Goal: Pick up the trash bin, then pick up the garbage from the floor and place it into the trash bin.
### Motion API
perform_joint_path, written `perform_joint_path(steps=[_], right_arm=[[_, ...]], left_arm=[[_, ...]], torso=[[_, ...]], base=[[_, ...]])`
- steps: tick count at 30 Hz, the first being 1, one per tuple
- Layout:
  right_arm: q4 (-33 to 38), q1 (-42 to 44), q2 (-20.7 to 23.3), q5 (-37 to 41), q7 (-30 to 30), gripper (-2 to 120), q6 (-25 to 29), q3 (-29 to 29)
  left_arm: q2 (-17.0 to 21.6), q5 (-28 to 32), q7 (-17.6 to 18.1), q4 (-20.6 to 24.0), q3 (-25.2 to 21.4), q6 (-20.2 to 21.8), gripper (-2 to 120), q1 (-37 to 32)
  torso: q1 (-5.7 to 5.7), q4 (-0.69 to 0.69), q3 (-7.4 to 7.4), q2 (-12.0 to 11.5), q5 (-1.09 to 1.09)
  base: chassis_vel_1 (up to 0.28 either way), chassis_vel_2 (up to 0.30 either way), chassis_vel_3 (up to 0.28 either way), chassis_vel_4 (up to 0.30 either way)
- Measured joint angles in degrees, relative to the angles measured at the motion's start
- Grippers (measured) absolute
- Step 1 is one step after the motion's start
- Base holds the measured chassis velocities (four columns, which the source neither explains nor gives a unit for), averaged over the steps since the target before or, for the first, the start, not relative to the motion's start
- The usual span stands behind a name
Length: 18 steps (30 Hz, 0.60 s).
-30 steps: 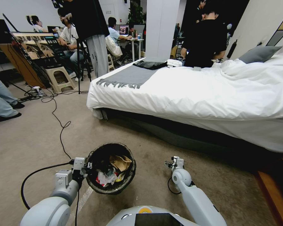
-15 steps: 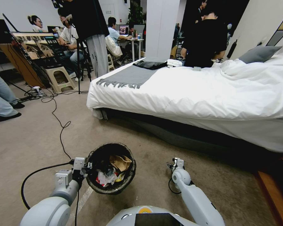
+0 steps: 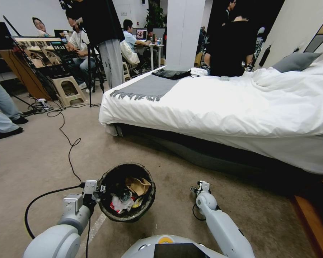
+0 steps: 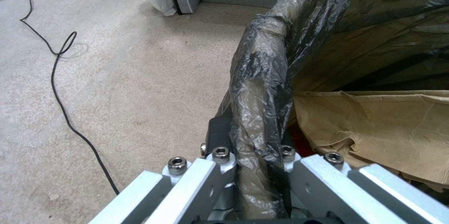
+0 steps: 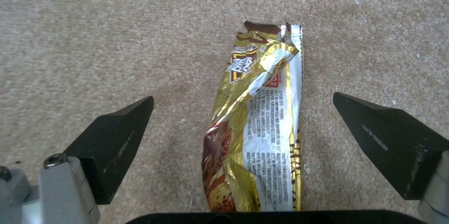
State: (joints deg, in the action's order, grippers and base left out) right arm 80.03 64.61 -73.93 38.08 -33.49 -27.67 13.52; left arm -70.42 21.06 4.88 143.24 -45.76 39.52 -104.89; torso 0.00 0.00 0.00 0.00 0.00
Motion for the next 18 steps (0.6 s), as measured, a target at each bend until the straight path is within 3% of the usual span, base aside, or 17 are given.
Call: perform_joint_path(steps=[18], right_arm=[[-4.1,-0.87,-0.05,-0.97,1.76,100,2.12,-0.26]], left_arm=[[0.0,-0.02,-0.02,0.0,-0.02,-0.01,1,-0.04]], torso=[[0.0,0.0,0.0,0.0,0.0]], base=[[0.0,0.0,0.0,0.0]])
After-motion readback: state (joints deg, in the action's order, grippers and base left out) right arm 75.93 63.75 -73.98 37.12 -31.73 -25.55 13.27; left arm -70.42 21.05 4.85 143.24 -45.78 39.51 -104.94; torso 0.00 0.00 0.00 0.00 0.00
